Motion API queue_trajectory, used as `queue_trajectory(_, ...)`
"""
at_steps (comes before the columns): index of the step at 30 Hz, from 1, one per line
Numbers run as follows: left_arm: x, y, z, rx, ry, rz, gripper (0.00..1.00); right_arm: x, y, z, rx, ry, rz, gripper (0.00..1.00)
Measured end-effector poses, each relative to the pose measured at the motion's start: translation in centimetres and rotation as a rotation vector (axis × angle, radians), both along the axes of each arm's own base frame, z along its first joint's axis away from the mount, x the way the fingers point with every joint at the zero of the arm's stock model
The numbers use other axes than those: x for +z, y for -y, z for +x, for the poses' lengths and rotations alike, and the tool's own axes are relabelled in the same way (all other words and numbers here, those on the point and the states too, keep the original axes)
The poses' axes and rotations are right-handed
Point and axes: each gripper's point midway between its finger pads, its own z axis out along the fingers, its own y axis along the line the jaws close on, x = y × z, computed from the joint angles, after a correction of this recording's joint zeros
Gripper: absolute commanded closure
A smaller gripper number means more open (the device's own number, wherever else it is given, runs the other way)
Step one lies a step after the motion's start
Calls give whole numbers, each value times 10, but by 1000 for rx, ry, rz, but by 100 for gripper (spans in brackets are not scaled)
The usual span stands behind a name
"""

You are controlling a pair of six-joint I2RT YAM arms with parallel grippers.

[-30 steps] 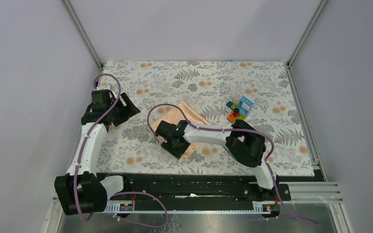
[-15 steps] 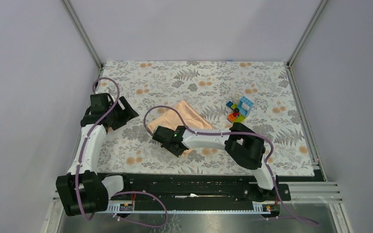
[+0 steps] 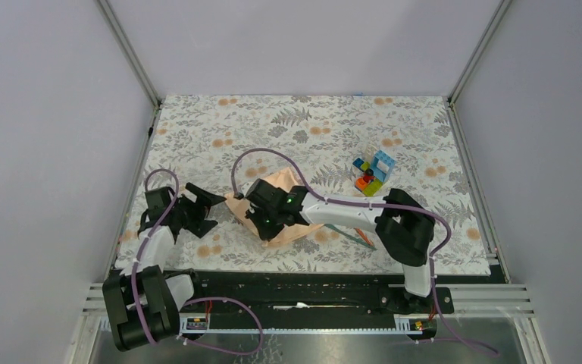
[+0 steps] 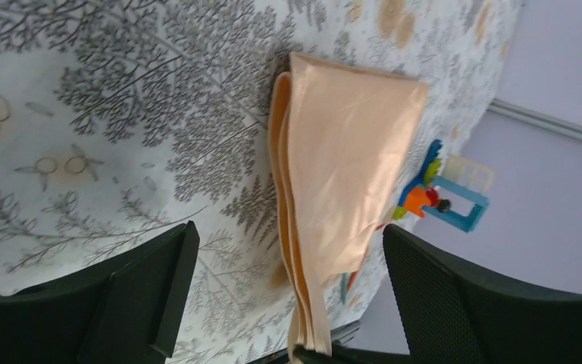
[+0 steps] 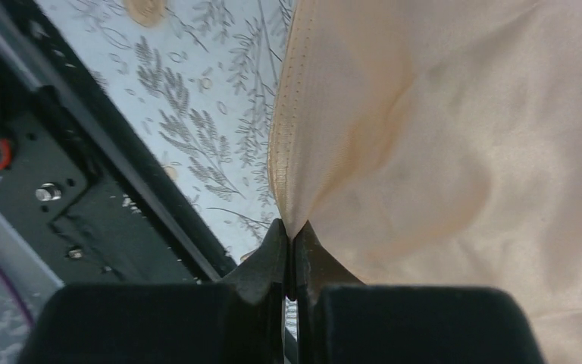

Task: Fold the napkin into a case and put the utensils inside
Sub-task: Pick up the lower triangle-folded napkin from the center of the board.

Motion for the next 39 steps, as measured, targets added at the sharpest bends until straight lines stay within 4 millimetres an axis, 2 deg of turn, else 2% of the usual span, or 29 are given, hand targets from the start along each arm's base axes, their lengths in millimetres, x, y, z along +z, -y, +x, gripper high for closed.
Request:
queue_trajectory(5,5,3,17,29,65,-71,7,16,-6,2,-35,-74,116,100)
queue_trajectory(13,-18,10,21,48,19,-170,12,16,-3,7,-69,-132,162,100)
queue_trajectory(18,-21,24,32,-4,36,-208,27,20,-5,8,-68,-133,179,100)
queue_trajectory(21,-25,29,39,-22,38,-217,30,22,-6,8,-64,-135,188,100)
queue_trajectory(29,-30,22,53,-27,68,-110,41,28,-7,8,-59,-139,205,100)
queue_trajectory(34,-33,21,60,-28,79,-106,48,30,-7,10,-63,-137,211,100)
queue_trajectory(39,-37,17,62,-17,73,-76,67,30,-7,11,-63,-136,213,100)
